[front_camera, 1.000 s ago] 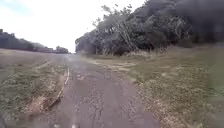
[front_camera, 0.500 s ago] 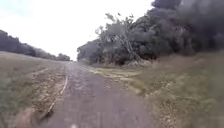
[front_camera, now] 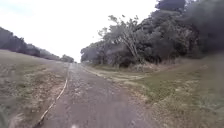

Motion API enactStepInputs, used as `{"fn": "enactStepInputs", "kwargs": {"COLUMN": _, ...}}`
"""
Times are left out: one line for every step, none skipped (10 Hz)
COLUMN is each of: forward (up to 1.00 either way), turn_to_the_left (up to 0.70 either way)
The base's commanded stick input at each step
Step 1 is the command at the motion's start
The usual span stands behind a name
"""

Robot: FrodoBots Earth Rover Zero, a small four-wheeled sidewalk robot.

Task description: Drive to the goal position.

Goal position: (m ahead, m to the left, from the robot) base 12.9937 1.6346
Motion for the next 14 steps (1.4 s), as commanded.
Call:
{"fn": "enactStepInputs", "kwargs": {"forward": 0.6, "turn_to_the_left": 0.01}}
{"fn": "enactStepInputs", "kwargs": {"forward": 0.6, "turn_to_the_left": 0.08}}
{"fn": "enactStepInputs", "kwargs": {"forward": 0.6, "turn_to_the_left": 0.16}}
{"fn": "enactStepInputs", "kwargs": {"forward": 0.6, "turn_to_the_left": 0.16}}
{"fn": "enactStepInputs", "kwargs": {"forward": 0.6, "turn_to_the_left": 0.16}}
{"fn": "enactStepInputs", "kwargs": {"forward": 0.6, "turn_to_the_left": 0.16}}
{"fn": "enactStepInputs", "kwargs": {"forward": 0.6, "turn_to_the_left": 0.16}}
{"fn": "enactStepInputs", "kwargs": {"forward": 0.6, "turn_to_the_left": 0.16}}
{"fn": "enactStepInputs", "kwargs": {"forward": 0.6, "turn_to_the_left": 0.16}}
{"fn": "enactStepInputs", "kwargs": {"forward": 0.6, "turn_to_the_left": 0.16}}
{"fn": "enactStepInputs", "kwargs": {"forward": 0.6, "turn_to_the_left": 0.16}}
{"fn": "enactStepInputs", "kwargs": {"forward": 0.6, "turn_to_the_left": 0.16}}
{"fn": "enactStepInputs", "kwargs": {"forward": 0.6, "turn_to_the_left": 0.16}}
{"fn": "enactStepInputs", "kwargs": {"forward": 0.6, "turn_to_the_left": 0.16}}
